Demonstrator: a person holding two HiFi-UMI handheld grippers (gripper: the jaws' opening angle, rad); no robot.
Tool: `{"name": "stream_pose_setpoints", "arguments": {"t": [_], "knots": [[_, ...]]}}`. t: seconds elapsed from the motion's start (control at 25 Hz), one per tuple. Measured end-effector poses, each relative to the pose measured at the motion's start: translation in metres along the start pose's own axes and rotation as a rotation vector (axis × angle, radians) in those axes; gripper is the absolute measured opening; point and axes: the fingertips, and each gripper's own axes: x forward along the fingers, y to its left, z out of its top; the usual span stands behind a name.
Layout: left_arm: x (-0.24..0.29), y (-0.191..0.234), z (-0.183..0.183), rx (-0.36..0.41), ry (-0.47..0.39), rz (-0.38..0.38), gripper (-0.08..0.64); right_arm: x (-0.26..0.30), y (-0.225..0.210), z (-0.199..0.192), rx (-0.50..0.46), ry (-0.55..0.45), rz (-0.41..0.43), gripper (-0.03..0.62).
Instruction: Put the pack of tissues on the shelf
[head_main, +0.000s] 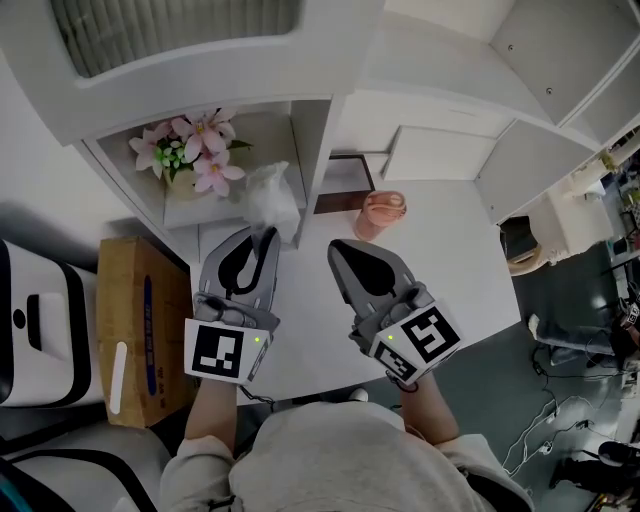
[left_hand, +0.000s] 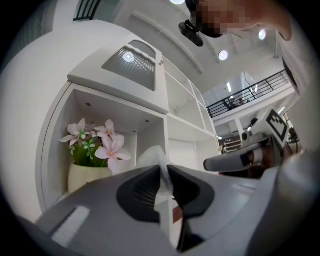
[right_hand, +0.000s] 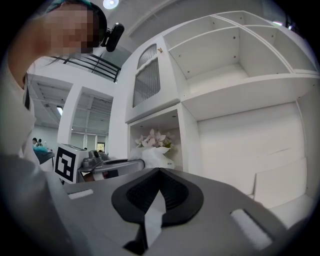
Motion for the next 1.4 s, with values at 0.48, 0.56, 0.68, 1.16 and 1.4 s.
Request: {"name": "stream_pose_setpoints", "arguments": {"t": [0.48, 0.56, 0.68, 1.16, 1.4], "knots": [[0.017, 0.013, -0.042, -0.048, 0.079, 0.032, 0.038, -0.006, -0.004, -0.003, -0.018, 0.028, -0.028, 0.0], [0.018, 0.016, -0.045, -0.055, 0.086, 0.038, 0.038, -0.006, -0.004, -0.003, -0.019, 0.03, -0.03, 0.0], [0.021, 0.02, -0.049, -0.068, 0.101, 0.046, 0.038, -0.007, -0.005, -0.003, -0.022, 0.03, -0.033, 0.0], [0.036, 0.036, -0.066, -0.152, 0.179, 0.063, 0.038, -0.01, -0.009, -0.001, -0.033, 0.033, -0.057, 0.0], [0.046, 0.041, -0.07, -0.162, 0.2, 0.066, 0.038, -0.013, -0.012, -0.001, -0.037, 0.037, -0.07, 0.0]]}}
